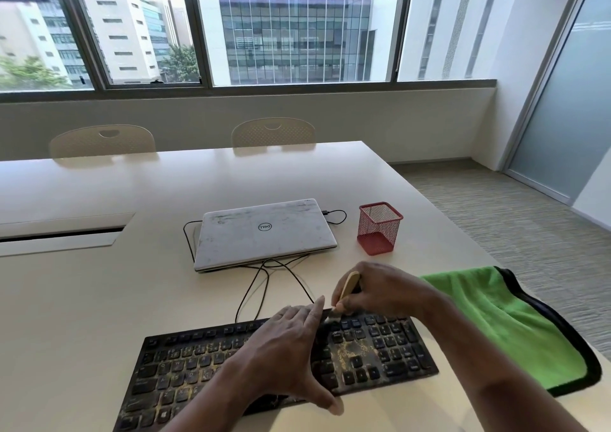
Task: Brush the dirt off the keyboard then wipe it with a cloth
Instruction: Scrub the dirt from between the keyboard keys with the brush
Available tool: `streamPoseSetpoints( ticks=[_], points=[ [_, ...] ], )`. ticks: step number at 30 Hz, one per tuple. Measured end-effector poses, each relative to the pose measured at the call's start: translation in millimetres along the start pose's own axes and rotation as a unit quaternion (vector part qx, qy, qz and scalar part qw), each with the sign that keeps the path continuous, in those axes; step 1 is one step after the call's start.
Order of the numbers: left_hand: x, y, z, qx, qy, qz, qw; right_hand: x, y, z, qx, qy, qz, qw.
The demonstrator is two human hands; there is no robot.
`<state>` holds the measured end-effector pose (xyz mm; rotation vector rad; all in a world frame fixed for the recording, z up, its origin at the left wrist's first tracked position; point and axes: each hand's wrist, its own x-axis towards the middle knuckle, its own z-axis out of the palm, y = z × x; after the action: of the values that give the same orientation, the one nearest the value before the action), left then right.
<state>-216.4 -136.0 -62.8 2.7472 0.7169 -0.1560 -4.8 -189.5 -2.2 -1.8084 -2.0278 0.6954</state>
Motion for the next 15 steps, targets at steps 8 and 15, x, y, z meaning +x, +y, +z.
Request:
streamPoseSetpoints(
  ticks=[8,15],
  points=[
    [-3,0,-1,-0.013,0.004,-0.008,1.000,3,-4,10,0.017,0.060,-0.012,0.998],
    [-7,-2,-3,-0.023,-0.003,-0.019,1.000,0,-11,9,0.001,0.031,-0.036,0.999]
  ],
)
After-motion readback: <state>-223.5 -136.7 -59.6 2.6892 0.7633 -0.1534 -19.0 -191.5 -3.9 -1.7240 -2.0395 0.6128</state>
